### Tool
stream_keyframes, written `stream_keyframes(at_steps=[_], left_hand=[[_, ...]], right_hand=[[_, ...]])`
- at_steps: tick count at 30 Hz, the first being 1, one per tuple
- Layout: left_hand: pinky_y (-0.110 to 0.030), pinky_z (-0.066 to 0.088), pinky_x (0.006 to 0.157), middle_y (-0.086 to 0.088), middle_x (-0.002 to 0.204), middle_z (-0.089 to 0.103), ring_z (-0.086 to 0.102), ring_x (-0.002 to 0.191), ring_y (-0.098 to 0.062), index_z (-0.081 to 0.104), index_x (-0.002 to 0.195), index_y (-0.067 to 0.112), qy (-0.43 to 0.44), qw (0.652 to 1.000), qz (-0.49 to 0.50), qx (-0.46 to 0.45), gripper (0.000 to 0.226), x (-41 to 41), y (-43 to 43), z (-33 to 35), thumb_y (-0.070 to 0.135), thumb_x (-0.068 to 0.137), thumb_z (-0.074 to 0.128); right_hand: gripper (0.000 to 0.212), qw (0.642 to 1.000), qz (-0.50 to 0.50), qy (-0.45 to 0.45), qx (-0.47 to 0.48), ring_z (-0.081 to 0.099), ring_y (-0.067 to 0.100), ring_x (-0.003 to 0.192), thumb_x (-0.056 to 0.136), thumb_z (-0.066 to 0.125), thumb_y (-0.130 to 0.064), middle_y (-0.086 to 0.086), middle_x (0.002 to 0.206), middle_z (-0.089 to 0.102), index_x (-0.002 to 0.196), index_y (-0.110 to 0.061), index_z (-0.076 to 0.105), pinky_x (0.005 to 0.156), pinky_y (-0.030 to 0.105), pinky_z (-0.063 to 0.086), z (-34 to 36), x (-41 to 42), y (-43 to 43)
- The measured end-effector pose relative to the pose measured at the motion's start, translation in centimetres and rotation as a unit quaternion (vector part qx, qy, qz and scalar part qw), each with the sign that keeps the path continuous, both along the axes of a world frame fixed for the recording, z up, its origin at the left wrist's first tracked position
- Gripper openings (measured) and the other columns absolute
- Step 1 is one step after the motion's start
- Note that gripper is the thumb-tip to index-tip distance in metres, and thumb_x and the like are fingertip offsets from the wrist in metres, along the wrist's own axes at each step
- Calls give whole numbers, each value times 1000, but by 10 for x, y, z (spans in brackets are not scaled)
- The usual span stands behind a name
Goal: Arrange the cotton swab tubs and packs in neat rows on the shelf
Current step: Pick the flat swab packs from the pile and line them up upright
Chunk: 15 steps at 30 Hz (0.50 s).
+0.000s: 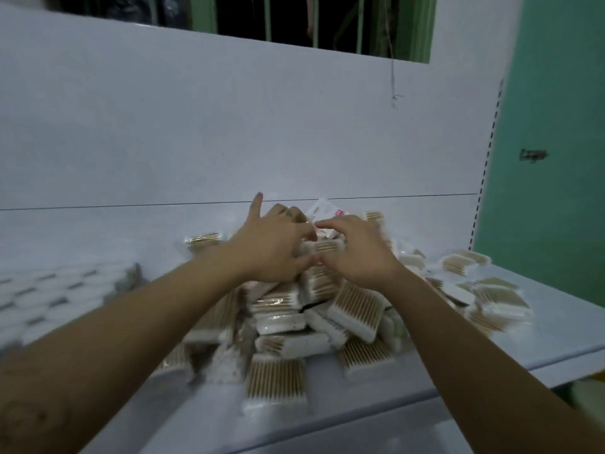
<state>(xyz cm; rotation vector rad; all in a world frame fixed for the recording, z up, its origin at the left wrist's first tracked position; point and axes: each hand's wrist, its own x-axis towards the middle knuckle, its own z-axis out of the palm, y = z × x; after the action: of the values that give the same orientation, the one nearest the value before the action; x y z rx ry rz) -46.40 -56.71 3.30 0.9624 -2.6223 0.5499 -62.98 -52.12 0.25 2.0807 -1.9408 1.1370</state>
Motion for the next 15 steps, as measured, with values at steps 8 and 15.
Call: stream_keyframes(at_steps=[8,15], left_hand=[[-58,3,118,5,145,43,32,139,-19,49,132,38,-40,989,138,30,45,122,-6,4,60,93,43],[-52,12,117,2,143,46,36,136,-22,47,135,37,-35,971,224,80,45,205,-18,2,55,93,47]], right_hand=[[54,986,105,123,29,39,18,133,83,70,-29,-4,142,46,134,-33,53,111,34,30,13,92,-27],[47,954,170,237,66,47,18,122,88,65,-36,-4,134,52,133,-32,53,105,38,36,32,183,-60]])
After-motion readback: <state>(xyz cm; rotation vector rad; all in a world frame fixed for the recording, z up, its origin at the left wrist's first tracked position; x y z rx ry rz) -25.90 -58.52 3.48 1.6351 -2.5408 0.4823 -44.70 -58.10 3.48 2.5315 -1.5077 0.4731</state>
